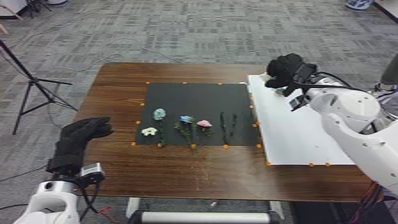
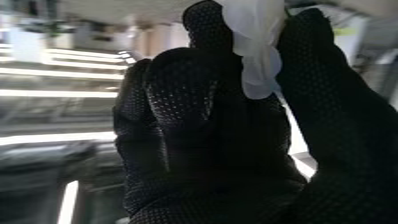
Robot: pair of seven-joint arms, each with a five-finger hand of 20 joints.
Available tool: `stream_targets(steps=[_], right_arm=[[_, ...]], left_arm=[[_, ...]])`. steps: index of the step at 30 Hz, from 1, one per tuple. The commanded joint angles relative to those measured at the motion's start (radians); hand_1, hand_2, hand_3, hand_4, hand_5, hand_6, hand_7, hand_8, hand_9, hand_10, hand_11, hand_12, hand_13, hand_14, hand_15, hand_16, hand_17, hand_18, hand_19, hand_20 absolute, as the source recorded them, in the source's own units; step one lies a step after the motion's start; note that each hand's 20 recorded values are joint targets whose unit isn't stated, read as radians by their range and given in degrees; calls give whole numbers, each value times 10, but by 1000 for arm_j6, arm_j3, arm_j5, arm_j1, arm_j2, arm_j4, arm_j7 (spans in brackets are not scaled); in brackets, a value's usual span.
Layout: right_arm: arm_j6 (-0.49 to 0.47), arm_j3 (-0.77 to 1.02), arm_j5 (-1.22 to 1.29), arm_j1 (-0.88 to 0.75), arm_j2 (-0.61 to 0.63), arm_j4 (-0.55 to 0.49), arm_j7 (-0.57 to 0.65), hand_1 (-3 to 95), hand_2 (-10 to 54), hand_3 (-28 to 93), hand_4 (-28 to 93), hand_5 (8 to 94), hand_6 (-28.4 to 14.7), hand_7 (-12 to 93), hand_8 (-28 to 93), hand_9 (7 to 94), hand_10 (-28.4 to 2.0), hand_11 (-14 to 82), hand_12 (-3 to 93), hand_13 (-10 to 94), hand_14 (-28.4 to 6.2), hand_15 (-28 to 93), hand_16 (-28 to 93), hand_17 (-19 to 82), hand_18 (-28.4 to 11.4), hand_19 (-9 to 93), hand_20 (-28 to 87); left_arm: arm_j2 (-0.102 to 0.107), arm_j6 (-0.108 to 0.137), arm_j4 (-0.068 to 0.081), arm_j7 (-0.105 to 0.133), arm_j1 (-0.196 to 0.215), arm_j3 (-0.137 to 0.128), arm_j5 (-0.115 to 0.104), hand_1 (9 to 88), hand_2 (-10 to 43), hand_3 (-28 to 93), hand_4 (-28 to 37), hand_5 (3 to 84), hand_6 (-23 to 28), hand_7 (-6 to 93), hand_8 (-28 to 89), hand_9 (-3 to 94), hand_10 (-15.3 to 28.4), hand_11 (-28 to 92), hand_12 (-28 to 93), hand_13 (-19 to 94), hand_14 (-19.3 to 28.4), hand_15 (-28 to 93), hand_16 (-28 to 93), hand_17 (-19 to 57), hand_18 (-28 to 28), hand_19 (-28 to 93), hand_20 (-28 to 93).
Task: Arrange flowers
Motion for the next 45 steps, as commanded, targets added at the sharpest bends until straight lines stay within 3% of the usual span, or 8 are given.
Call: stream_targets(steps=[1,3,10,13,25,31,37,45], right_arm=[[-41,-94,-47,21,-135,-2,-73,578,-85,641,-276,742,51,317,-46,868,-60,53,289,777,-65,620,294,349,-202,705,489],[-39,-111,-66,32,-170,28,-106,579,-85,640,-277,741,52,320,-48,869,-60,52,291,774,-65,621,294,348,-202,705,489],[-13,-133,-148,49,-272,113,-171,580,-85,641,-280,739,56,331,-55,864,-62,47,291,768,-65,624,294,342,-200,701,490],[3,-123,-186,39,-309,147,-184,579,-90,647,-280,732,59,347,-61,864,-61,42,292,756,-68,624,293,333,-199,693,489],[35,-111,-251,83,-290,198,-194,593,-95,641,-282,726,66,362,-69,862,-46,43,297,748,-64,625,291,325,-194,686,491],[54,-100,-315,73,-278,235,-219,598,-94,641,-282,715,72,373,-74,857,-46,41,294,740,-61,627,292,320,-191,682,492],[24,-88,-334,26,-289,246,-222,597,-92,643,-283,711,75,382,-79,856,-45,42,294,736,-62,628,292,316,-190,678,492],[-128,-71,-358,17,-304,234,-224,574,-82,663,-279,682,77,400,-83,825,-46,37,284,719,-68,626,289,305,-192,669,490]], left_arm=[[-10,5,-12,-16,13,-16,1,355,67,665,-212,554,18,243,-85,574,132,294,140,456,175,447,-16,53,142,260,249],[-12,7,-17,-15,24,-21,0,355,66,666,-212,554,18,242,-86,575,132,294,140,456,175,447,-16,53,142,260,249],[-17,-2,-5,-13,-3,-6,0,355,66,666,-213,553,17,244,-86,575,132,294,140,456,176,448,-15,53,142,261,249],[-18,0,-6,-10,1,-5,-3,355,67,666,-212,553,18,244,-87,575,132,294,140,457,175,447,-15,53,142,261,249],[-21,3,-4,-4,5,1,-5,355,67,666,-211,554,18,244,-86,574,131,295,141,457,176,448,-15,53,143,261,249],[-5,-17,5,-10,-16,16,-1,355,67,666,-212,554,19,242,-86,575,132,295,140,457,176,447,-16,53,143,261,249],[2,-22,6,-9,-17,9,-3,355,67,666,-212,554,19,242,-85,575,132,295,140,457,176,447,-15,53,143,260,249],[-2,-21,6,-4,-28,11,-2,354,66,667,-211,554,19,240,-86,574,132,294,141,456,176,447,-15,53,142,259,248]])
